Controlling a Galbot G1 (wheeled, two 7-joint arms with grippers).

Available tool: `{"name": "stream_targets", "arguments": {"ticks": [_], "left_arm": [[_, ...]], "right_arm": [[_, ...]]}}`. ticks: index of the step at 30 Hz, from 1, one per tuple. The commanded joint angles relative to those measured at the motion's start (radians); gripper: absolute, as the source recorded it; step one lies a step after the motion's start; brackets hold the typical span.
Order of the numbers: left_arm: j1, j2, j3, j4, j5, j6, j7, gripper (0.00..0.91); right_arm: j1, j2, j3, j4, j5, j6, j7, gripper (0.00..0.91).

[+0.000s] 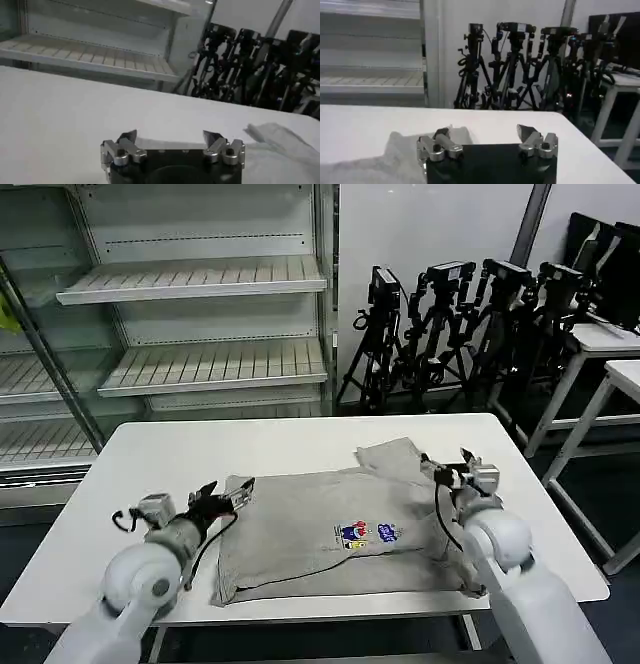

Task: Fold and organize the clothes.

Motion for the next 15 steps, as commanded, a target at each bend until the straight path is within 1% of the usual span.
{"name": "stream_targets", "arguments": {"ticks": [1, 8, 13, 15], "left_arm": [[-0.282, -0.032, 0.180, 0.313, 0.066, 0.000, -0.028, 0.907], [-0.270, -0.028, 0.182, 0.368, 0.060, 0.001, -0.036, 0.907], [-0.245, -0.024, 0.172, 0.358, -0.001, 0.001, -0.035, 0.907], [-0.237, -0.022, 0.165, 0.354, -0.057, 0.001, -0.036, 0.907]], "right_arm": [[0.242, 0.071, -0.106, -0.305, -0.030, -0.010, -0.006, 0.907], [0.283, 0.109, -0.141, -0.439, -0.062, -0.010, -0.028, 0.907], [0.288, 0.123, -0.141, -0.487, -0.072, -0.010, -0.036, 0.907], [0.290, 0.128, -0.138, -0.505, -0.071, -0.010, -0.038, 0.907]]}}
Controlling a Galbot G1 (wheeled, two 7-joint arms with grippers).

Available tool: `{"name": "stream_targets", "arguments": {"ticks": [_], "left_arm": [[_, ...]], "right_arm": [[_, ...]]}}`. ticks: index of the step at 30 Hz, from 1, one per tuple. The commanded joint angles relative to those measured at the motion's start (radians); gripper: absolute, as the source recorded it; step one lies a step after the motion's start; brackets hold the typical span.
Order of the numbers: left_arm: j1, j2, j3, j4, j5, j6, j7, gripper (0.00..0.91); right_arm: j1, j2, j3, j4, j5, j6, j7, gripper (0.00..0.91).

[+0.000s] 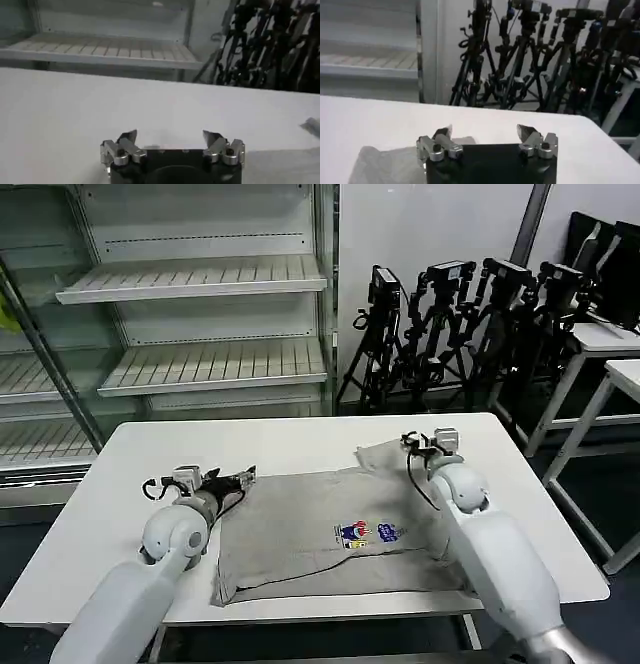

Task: Fold and organize the clothes.

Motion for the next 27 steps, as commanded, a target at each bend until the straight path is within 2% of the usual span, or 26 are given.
{"name": "stream_targets", "arguments": {"ticks": [1, 7, 12, 13, 14, 15, 16, 27], "left_arm": [[-0.043, -0.003, 0.035, 0.093, -0.103, 0.000, -0.007, 0.907], [-0.010, 0.003, 0.015, 0.059, -0.213, 0.000, -0.005, 0.907], [0.003, 0.006, 0.011, 0.062, -0.221, 0.000, -0.003, 0.907], [0.004, 0.005, 0.010, 0.066, -0.221, 0.000, -0.003, 0.464], [0.006, 0.005, 0.009, 0.067, -0.220, 0.000, -0.003, 0.191], [0.008, 0.004, 0.009, 0.066, -0.219, 0.000, -0.003, 0.030], [0.010, 0.004, 0.008, 0.065, -0.219, 0.000, -0.003, 0.030], [0.031, 0.002, -0.003, 0.034, -0.222, -0.001, 0.005, 0.030]], "right_arm": [[0.075, 0.032, -0.034, -0.160, -0.018, -0.003, -0.006, 0.907], [0.076, 0.052, -0.015, -0.216, -0.012, -0.002, -0.014, 0.907], [0.076, 0.066, -0.008, -0.250, -0.005, -0.002, -0.021, 0.907], [0.075, 0.068, -0.007, -0.252, -0.004, -0.002, -0.023, 0.725], [0.074, 0.069, -0.008, -0.253, -0.002, -0.002, -0.027, 0.574], [0.073, 0.068, -0.010, -0.253, -0.001, -0.002, -0.030, 0.212], [0.072, 0.068, -0.011, -0.255, 0.000, -0.002, -0.034, 0.000], [0.048, 0.062, -0.016, -0.236, 0.059, -0.002, -0.054, 0.000]]}}
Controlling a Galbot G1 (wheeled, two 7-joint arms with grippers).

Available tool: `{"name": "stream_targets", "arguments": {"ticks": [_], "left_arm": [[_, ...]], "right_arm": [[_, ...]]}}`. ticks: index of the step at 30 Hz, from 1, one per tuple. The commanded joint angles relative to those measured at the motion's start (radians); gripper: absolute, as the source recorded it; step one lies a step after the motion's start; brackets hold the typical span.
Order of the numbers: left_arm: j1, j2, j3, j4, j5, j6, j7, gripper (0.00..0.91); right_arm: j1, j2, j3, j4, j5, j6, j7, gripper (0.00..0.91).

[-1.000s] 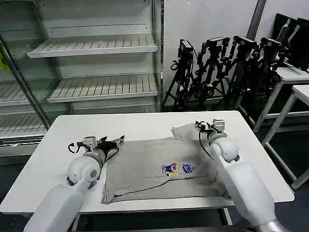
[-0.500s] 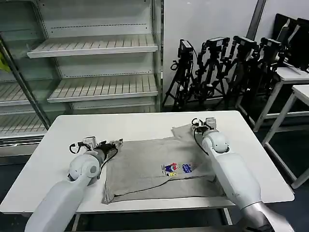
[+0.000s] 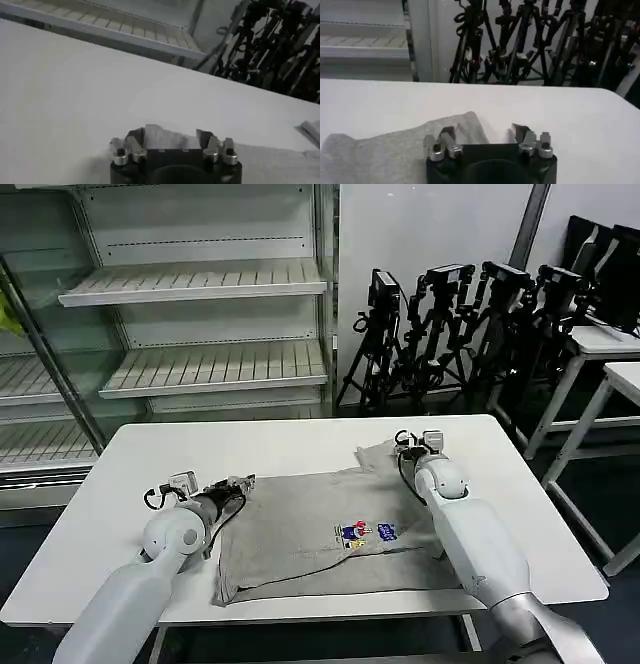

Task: Fold and organize the clothes.

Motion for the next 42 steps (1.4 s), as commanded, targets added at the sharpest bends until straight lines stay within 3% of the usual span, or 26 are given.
{"name": "stream_targets", "arguments": {"ticks": [1, 11, 19, 24, 42], "left_arm": [[0.017, -0.003, -0.001, -0.015, -0.036, 0.003, 0.012, 0.030], [0.025, -0.006, -0.019, -0.029, -0.055, 0.002, 0.045, 0.030], [0.024, 0.001, -0.054, -0.059, -0.079, 0.000, 0.054, 0.030], [0.023, 0.012, -0.084, -0.087, -0.094, 0.000, 0.054, 0.030], [0.194, 0.100, -0.173, -0.314, -0.112, 0.001, 0.054, 0.030]], "right_arm": [[-0.010, 0.005, -0.007, -0.013, 0.026, -0.007, -0.007, 0.000], [-0.030, 0.006, -0.002, 0.022, 0.038, 0.026, -0.012, 0.000], [-0.048, 0.002, 0.032, 0.115, 0.086, 0.177, 0.027, 0.000], [-0.054, -0.015, 0.051, 0.177, 0.083, 0.234, 0.035, 0.000], [-0.385, -0.185, 0.154, 0.678, 0.071, 0.191, 0.029, 0.000]]}}
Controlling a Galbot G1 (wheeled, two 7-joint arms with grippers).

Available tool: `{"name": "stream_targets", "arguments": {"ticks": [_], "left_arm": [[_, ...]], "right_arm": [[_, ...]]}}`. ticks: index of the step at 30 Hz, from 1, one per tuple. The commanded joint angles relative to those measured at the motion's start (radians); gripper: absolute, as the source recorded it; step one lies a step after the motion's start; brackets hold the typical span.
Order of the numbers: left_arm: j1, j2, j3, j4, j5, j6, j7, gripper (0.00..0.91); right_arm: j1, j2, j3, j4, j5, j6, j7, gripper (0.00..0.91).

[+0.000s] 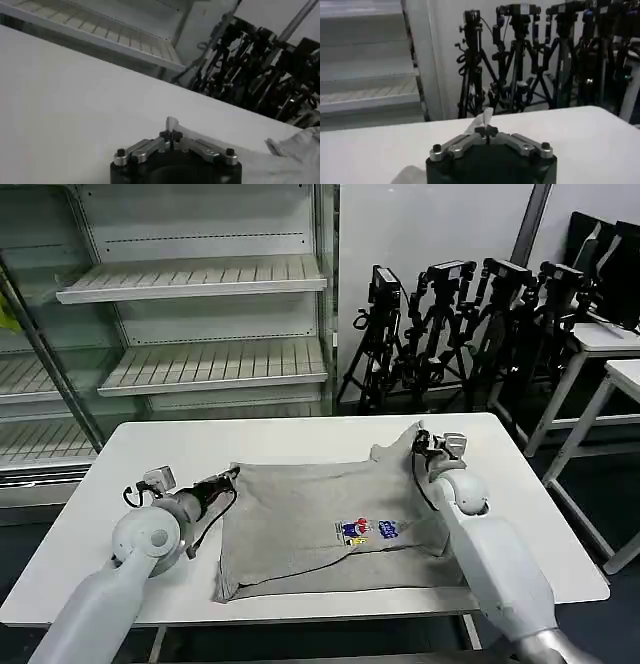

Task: Fold and organize the clothes.

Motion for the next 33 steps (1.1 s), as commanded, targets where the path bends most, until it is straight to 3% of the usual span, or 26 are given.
{"name": "stream_targets", "arguments": {"ticks": [1, 13, 23, 33], "left_arm": [[0.127, 0.046, -0.053, -0.162, -0.003, -0.001, 0.001, 0.030], [0.315, 0.104, -0.133, -0.315, 0.002, -0.001, 0.010, 0.030], [0.423, 0.138, -0.161, -0.333, 0.032, 0.001, 0.021, 0.030], [0.433, 0.120, -0.128, -0.293, 0.122, 0.001, 0.025, 0.030]], "right_arm": [[-0.184, -0.086, 0.050, 0.292, -0.005, 0.013, 0.001, 0.000], [-0.541, -0.158, 0.205, 0.574, -0.065, 0.017, -0.014, 0.000], [-0.711, -0.157, 0.291, 0.611, -0.091, 0.031, -0.029, 0.000], [-0.729, -0.126, 0.254, 0.583, -0.125, 0.000, -0.021, 0.000]]}}
